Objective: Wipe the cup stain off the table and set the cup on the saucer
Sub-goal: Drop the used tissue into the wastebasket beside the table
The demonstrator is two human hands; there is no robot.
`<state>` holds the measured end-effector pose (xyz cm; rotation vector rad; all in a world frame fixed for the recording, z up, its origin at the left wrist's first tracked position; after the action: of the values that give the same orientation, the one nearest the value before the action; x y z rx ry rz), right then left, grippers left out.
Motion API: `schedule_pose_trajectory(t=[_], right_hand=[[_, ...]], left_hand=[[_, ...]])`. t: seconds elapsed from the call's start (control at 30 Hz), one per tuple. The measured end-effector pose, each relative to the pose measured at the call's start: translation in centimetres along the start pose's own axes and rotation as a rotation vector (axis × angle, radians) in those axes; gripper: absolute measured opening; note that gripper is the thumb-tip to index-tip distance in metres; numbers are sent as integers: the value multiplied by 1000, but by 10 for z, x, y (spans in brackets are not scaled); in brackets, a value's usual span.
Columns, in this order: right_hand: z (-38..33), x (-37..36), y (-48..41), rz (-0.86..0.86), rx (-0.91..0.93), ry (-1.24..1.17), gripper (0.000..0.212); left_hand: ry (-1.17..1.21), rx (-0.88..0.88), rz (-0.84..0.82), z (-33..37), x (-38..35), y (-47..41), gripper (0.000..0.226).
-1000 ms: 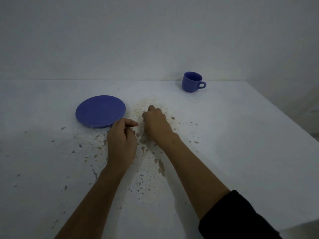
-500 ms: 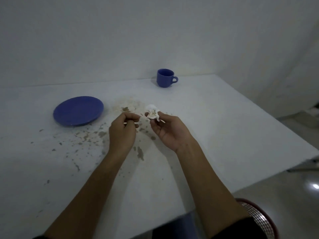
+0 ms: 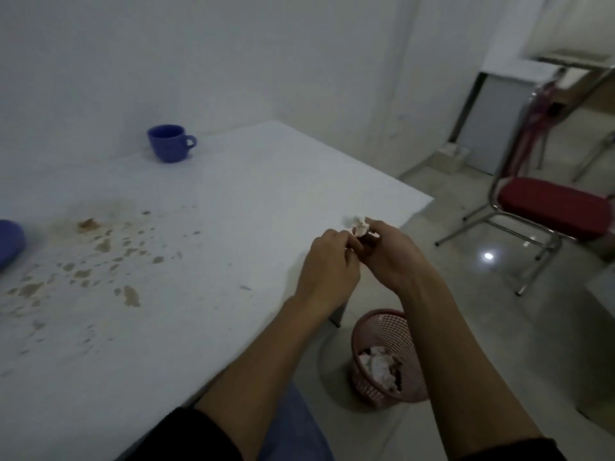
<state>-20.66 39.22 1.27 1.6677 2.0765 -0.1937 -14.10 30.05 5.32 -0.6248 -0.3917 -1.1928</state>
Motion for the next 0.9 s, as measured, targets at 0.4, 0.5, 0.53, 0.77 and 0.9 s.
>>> schedule_pose_trajectory(t=[0.4,0.5,0.53,0.77,0.9], right_hand=[[8,176,16,527,127,561,23],[19,207,20,658,89,688,35],[21,213,21,683,79,728,40],[25,229,25,749,121,816,37],[19,209,25,711,209,794,20]], left_hand=[[-493,-162,-117,26,-94,14,28],[-505,-179,-107,23,-93,16,26],[-517,-189,-107,23,-94,17,25],[-593,-217,-125,19,-98,20,22],[-543,-220,-130,19,-96,18,21]])
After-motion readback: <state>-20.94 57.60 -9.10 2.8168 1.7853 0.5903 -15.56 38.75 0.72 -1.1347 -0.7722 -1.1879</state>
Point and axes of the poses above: each hand's wrist, its own y-axis away from the middle knuckle, its own x-axis out of the back of the hand, z = x × y, the point moved 9 cm from there along -y, towards the middle knuckle, and after that the axes turned 7 degrees about x, right-handed, at the moved point
